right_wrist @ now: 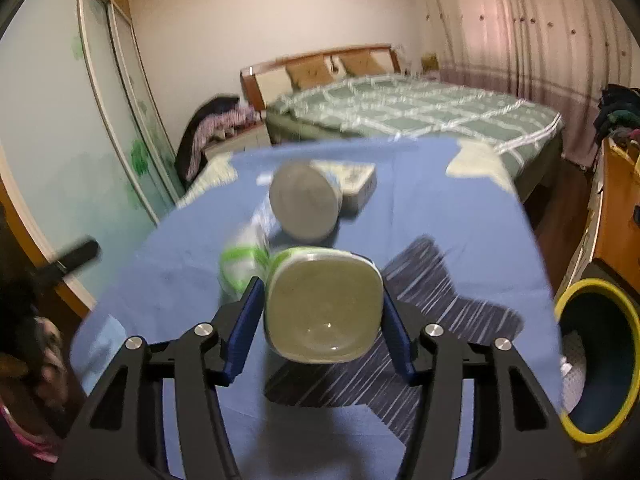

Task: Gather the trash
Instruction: 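Return both grippers to the bed and close the right gripper on the green-labelled bottle, then carry the green-labelled bottle over the bin and open the right gripper, then close the left gripper around the clear green-capped container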

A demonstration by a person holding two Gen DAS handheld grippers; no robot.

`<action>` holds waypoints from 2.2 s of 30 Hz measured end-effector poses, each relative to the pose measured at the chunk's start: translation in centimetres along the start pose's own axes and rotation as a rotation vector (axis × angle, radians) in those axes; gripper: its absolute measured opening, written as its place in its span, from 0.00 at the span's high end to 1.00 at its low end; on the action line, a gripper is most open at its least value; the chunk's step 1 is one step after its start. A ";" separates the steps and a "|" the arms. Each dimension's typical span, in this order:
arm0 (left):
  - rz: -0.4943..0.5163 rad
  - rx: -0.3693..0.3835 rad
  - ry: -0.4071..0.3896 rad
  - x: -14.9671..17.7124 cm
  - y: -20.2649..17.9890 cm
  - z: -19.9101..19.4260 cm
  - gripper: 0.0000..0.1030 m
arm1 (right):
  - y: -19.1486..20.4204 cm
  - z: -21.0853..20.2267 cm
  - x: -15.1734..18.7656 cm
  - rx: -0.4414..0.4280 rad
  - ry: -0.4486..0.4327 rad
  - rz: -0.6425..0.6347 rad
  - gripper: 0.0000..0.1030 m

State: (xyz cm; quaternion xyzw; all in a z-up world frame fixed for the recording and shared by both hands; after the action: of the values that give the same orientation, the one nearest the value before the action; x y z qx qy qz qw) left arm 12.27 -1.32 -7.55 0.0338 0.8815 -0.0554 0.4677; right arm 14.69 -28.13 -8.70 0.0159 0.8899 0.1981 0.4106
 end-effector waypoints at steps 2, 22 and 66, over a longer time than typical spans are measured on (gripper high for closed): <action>0.000 0.004 -0.001 0.1 0.0 -0.1 0.05 | 0.2 -1.1 -0.6 0.010 -0.029 -0.003 0.49; 0.049 0.037 0.023 -0.4 -2.3 0.3 0.05 | -1.3 -3.2 -2.4 0.026 -0.107 0.074 0.50; 0.056 0.035 0.239 1.2 -6.1 12.4 0.05 | -20.1 -6.6 -2.8 0.468 -0.292 0.354 0.31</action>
State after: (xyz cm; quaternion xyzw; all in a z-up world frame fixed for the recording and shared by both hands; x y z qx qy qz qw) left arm 21.08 -9.00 -15.02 0.0729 0.9285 -0.0530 0.3602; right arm 14.40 -49.41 -10.22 0.2923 0.8264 0.0521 0.4784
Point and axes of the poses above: each gripper's, at about its wrist camera, not at the fingertips, and z roughly the way its jaws point, y to its left, x to its underside, the point moved 5 cm from there along z, roughly the way its jaws point, and after that the axes turned 11 degrees about z, right-handed, at the moved point
